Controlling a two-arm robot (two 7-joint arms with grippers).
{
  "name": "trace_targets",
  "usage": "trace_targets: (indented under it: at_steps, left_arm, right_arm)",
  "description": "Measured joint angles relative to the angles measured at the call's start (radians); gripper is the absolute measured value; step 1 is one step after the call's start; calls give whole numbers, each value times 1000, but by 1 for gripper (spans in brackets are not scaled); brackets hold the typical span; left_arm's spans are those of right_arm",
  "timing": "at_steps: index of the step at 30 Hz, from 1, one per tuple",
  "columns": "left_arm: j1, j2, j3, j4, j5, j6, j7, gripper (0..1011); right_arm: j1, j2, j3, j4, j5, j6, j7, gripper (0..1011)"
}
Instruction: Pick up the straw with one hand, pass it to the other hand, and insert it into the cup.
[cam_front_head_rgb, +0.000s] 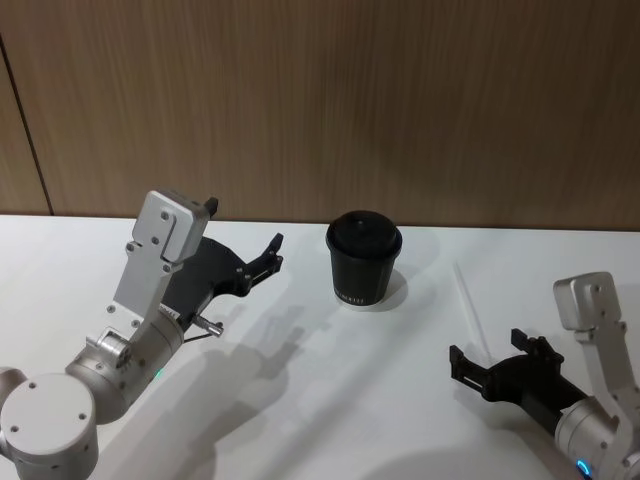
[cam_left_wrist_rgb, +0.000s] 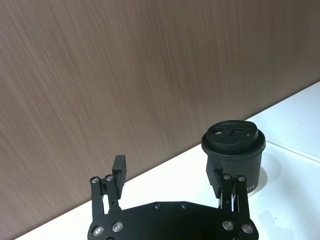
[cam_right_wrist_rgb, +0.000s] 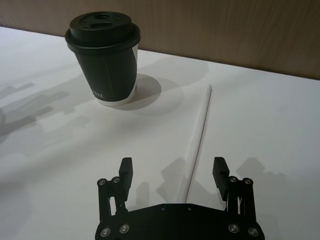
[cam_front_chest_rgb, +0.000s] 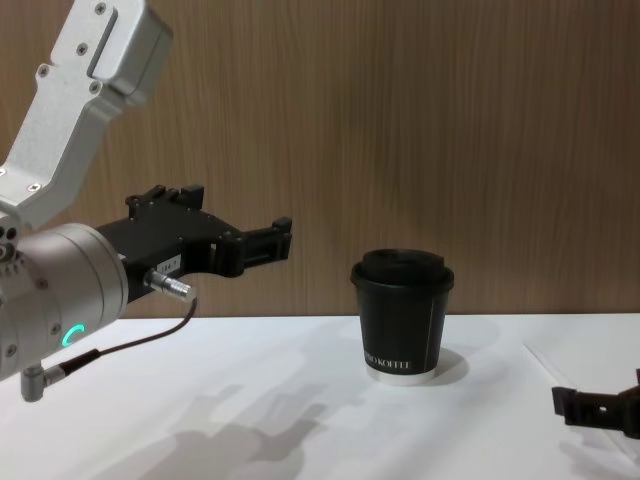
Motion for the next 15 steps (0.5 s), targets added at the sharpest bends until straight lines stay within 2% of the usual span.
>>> trace_targets:
  at_steps: [6,15]
  left_arm:
    - [0,0,0,0,0,0,0,1003]
    - [0,0,0,0,0,0,0,1003]
  right_arm:
    - [9,-17,10,8,2,39,-14,1001]
    - [15,-24,17,16,2,62,-17,1001]
